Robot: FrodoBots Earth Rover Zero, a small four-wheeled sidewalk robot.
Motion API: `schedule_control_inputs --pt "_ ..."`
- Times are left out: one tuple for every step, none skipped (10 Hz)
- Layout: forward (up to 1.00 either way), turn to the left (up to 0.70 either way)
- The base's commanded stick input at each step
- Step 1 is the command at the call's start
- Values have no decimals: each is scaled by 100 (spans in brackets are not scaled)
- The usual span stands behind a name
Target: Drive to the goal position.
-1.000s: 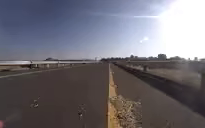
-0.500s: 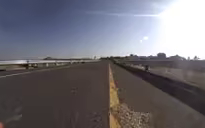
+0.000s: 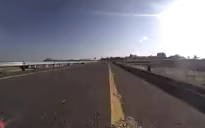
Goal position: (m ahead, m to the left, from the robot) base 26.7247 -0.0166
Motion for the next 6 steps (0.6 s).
schedule_control_inputs --pt "70 0" --pt "70 0" --pt "70 0" --pt "70 0" --pt "70 0" --pt "70 0"
